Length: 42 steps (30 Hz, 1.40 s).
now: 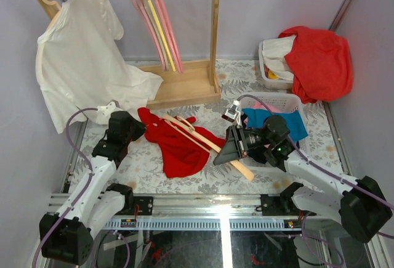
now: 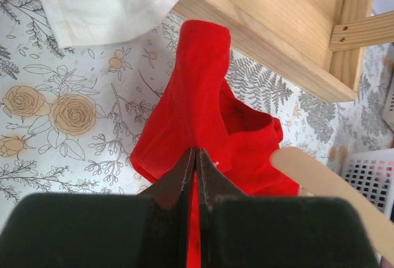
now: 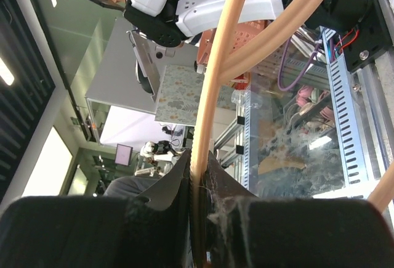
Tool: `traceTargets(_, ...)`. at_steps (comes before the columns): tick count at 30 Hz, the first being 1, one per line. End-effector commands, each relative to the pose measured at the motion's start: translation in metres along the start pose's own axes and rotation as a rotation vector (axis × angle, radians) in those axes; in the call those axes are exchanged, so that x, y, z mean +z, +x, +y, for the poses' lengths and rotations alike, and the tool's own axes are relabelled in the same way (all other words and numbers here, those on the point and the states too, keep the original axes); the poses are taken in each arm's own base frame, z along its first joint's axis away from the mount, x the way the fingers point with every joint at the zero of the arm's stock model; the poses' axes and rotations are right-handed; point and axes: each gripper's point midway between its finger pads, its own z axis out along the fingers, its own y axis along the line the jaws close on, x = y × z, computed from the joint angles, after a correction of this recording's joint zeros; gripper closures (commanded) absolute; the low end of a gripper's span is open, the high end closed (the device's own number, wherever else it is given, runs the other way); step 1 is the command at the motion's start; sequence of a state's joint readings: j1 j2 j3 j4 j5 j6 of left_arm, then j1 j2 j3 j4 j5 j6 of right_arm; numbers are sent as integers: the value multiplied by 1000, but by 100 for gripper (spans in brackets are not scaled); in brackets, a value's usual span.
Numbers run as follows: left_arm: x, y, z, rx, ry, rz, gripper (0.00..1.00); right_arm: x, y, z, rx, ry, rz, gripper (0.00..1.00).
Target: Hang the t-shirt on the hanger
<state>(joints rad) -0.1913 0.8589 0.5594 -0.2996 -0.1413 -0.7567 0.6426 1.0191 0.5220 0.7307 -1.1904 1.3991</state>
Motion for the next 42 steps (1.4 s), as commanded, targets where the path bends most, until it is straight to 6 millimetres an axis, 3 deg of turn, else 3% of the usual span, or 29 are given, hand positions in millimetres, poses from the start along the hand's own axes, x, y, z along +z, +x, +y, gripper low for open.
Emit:
traceTargets(1, -9, -5, -18, 13, 92, -19, 100, 4, -2, 8, -49, -80, 8, 100)
traceTargets(9, -25, -11, -32, 18, 142, -28, 100, 8, -12, 6, -52, -111, -12, 100)
traceTargets(16, -33, -15, -46, 18, 189, -23, 100, 11, -7, 10, -12, -195, 2, 100)
traceTargets(24, -60, -35, -75, 18, 296, -55, 99, 11, 3, 6, 1, -228, 4, 100)
traceTargets(34, -93, -52, -109, 21, 426, -56, 97, 15, -13, 19, -88, -265, -63, 100)
traceTargets(38, -85, -50, -99, 37, 356, -37, 97, 18, -17, 28, -92, -271, -16, 100)
traceTargets(42, -59, -34, -57, 42, 147, 1, 93, 17, -14, 20, -77, -241, -5, 100)
